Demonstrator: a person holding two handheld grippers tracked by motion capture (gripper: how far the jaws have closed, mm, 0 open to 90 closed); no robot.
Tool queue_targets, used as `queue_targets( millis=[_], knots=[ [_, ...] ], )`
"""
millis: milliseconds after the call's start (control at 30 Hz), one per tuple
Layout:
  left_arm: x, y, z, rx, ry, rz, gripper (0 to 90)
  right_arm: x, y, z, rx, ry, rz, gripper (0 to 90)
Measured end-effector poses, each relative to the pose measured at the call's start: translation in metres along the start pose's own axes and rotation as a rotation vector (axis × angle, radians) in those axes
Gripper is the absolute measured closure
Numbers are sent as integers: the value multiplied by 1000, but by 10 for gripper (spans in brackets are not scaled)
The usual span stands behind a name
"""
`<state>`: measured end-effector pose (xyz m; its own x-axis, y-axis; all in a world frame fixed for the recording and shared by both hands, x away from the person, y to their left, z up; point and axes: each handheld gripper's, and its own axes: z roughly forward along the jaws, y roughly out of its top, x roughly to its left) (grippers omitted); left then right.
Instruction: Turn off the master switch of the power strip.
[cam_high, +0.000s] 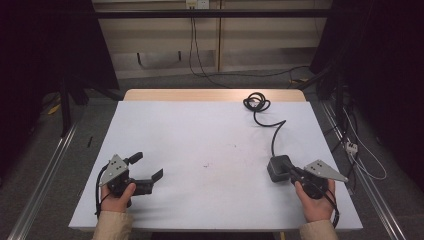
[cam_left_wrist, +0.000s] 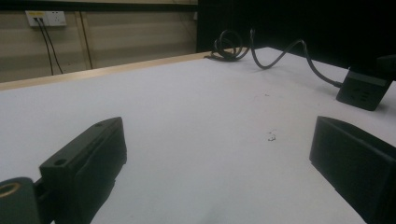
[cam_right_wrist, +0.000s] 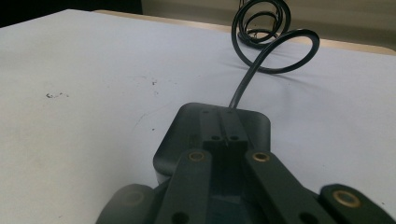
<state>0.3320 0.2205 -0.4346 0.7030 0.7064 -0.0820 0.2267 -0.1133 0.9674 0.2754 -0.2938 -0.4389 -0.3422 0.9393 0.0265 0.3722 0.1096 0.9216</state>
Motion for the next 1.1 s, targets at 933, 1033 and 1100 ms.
queue_targets(
  millis=[933,1033,1100],
  knots=[
    [1,0,0,-1,-2,-6,35,0,-1,0,-3,1,13,900],
    [1,0,0,-2,-1,-5,35,1,-1,0,-4,-5,7,900],
    [1,0,0,-2,-1,-4,35,1,-1,-1,-3,-4,8,900]
  ],
)
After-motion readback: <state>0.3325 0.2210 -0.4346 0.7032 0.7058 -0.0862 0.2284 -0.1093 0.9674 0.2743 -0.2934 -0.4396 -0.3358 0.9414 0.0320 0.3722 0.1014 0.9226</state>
